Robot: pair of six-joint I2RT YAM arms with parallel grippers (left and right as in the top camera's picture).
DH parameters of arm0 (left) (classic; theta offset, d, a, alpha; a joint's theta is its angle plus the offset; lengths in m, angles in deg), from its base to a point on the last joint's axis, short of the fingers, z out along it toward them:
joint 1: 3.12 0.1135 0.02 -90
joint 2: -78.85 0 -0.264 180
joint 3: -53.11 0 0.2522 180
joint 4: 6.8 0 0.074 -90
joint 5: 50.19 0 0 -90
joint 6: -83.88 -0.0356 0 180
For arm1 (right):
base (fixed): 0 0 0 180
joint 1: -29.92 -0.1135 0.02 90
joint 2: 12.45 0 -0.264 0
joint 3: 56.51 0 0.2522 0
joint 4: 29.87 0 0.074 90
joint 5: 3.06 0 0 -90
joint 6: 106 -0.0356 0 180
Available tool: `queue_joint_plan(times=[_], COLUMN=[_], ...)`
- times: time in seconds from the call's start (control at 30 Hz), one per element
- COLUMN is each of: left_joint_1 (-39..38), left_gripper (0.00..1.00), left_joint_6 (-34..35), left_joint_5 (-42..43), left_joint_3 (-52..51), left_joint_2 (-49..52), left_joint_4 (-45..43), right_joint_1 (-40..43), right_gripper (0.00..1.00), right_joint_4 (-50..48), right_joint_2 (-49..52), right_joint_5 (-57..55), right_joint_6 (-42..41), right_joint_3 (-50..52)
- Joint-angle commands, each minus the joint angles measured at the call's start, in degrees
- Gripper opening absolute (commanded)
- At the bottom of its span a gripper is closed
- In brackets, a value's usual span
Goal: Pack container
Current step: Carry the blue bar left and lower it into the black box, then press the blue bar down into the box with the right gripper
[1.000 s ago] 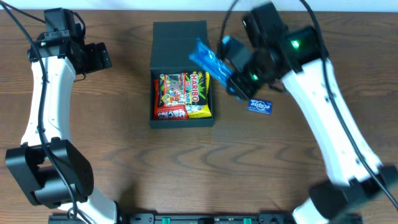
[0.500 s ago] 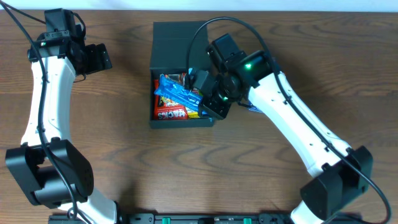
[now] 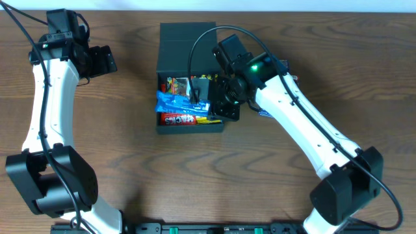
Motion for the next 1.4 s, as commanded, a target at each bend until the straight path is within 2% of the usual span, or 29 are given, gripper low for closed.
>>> queue_joint_plan(times=[0.0, 0.13, 0.37, 0.73, 1.37], left_joint_1=[0.13, 0.13, 0.13, 0.13, 0.13], left_gripper=[0.95, 0.95, 0.95, 0.95, 0.95], left_joint_6=[-0.9, -1.95, -2.16, -2.14, -2.16], left_joint_5=[-0.22, -0.28, -1.33, -1.77, -1.77], left_joint_3=[0.61, 0.61, 0.61, 0.61, 0.61], left_joint_2=[0.44, 0.44, 0.44, 0.44, 0.44], left_joint_4=[0.33, 0.74, 2.56, 3.74, 3.72], right_joint_1=[0.57, 0.48, 0.17, 0.04, -0.24], right_gripper=[0.01, 0.01, 0.01, 0.01, 0.01], right_joint_4=[-0.55, -3.15, -6.45, -9.75, -7.69], right_joint_2=[2.05, 6.8, 11.56, 11.96, 12.87], right_joint_5=[0.26, -5.73, -5.01, -3.8, -1.86], right_joint_6=[9.01, 10.84, 12.96, 13.03, 13.0], right_joint_3=[-0.13, -0.24, -0.26, -0.24, -0.24])
